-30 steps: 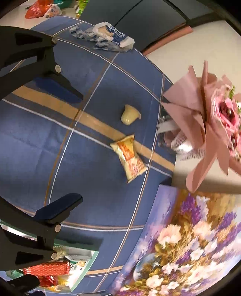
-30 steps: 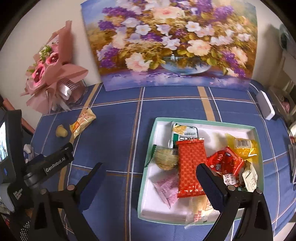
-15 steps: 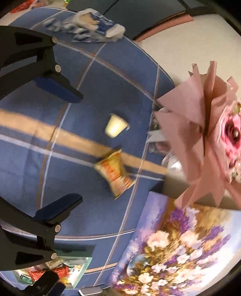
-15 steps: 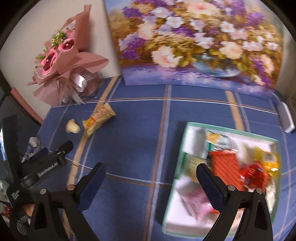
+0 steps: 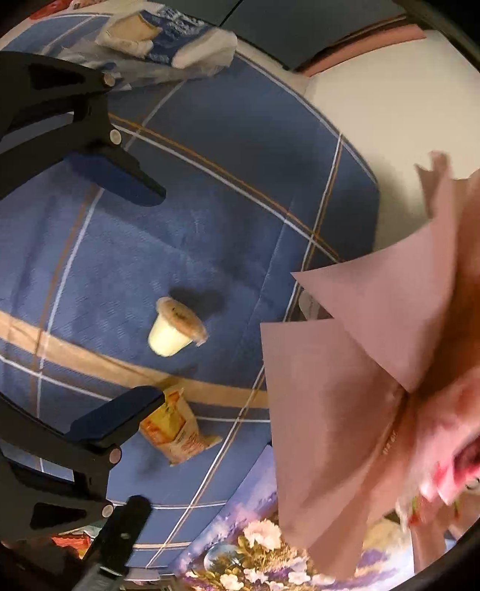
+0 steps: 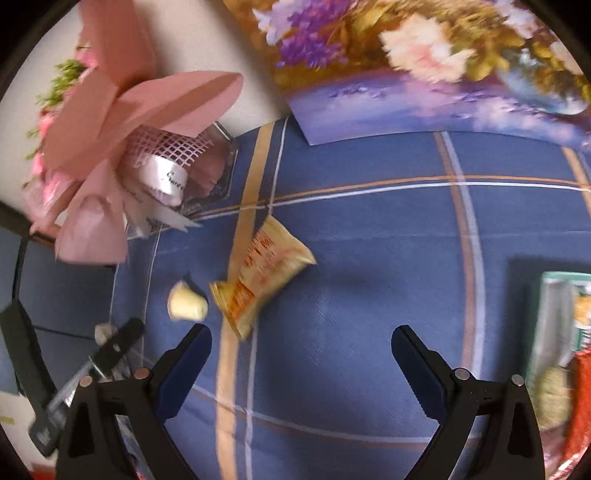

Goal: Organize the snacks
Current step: 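Move left tool to the yellow jelly cup while right tool moves to yellow-orange snack bag, then close left tool on the jelly cup while right tool closes on the snack bag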

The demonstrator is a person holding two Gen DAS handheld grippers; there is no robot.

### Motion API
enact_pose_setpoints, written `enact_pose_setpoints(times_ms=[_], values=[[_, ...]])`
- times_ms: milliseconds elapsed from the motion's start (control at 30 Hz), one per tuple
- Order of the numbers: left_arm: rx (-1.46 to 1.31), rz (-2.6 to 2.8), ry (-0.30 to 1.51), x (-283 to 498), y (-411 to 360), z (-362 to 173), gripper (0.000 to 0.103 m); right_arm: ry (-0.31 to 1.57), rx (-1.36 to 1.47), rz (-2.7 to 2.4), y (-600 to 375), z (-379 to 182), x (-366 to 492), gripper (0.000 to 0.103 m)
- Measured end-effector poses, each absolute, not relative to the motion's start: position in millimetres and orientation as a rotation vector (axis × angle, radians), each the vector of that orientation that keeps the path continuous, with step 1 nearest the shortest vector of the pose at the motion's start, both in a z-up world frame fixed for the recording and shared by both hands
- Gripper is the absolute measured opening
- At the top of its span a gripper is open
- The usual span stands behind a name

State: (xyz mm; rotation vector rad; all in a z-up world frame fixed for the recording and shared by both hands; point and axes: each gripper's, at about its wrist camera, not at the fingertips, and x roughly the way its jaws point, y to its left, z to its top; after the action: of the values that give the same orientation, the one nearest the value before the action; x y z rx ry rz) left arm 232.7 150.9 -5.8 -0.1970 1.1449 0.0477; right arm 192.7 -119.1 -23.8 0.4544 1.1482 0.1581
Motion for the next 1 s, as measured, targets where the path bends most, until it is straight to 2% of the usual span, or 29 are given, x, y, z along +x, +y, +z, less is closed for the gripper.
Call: enact_pose_setpoints(times_ms=[67, 133, 167, 400, 433, 500, 633, 1000], values=[[-0.207, 0.039, 1.154, 236.6, 154.3, -13.2, 0.095, 1.17, 0.505, 0.146, -113.0, -34.5, 206.1, 0.099], [-0.204, 0.022, 1.157, 243.1, 152.8, -21.5, 0.087, 1.186, 0.543, 0.137, -109.0, -44.0, 215.9, 0.098], [-0.191, 0.011, 1.16, 246.6, 150.4, -25.2, 0.086, 1.195, 0.56, 0.128, -105.9, -50.2, 221.2, 0.097], [-0.127, -0.047, 1.184, 255.2, 132.0, -44.1, 0.075, 1.22, 0.568, 0.081, -87.2, -70.8, 242.9, 0.082], [-0.121, -0.049, 1.19, 256.4, 129.9, -47.3, 0.07, 1.208, 0.545, 0.075, -83.8, -69.1, 244.3, 0.081], [-0.114, -0.055, 1.204, 259.0, 126.4, -53.4, 0.064, 1.197, 0.505, 0.075, -76.4, -66.9, 246.9, 0.063], [-0.134, -0.062, 1.216, 261.9, 123.0, -62.1, 0.051, 1.182, 0.465, 0.094, -65.2, -65.8, 248.2, 0.052], [-0.123, -0.072, 1.19, 247.9, 115.8, -60.8, 0.051, 1.15, 0.249, 0.113, -50.1, -51.5, 231.3, 0.042]])
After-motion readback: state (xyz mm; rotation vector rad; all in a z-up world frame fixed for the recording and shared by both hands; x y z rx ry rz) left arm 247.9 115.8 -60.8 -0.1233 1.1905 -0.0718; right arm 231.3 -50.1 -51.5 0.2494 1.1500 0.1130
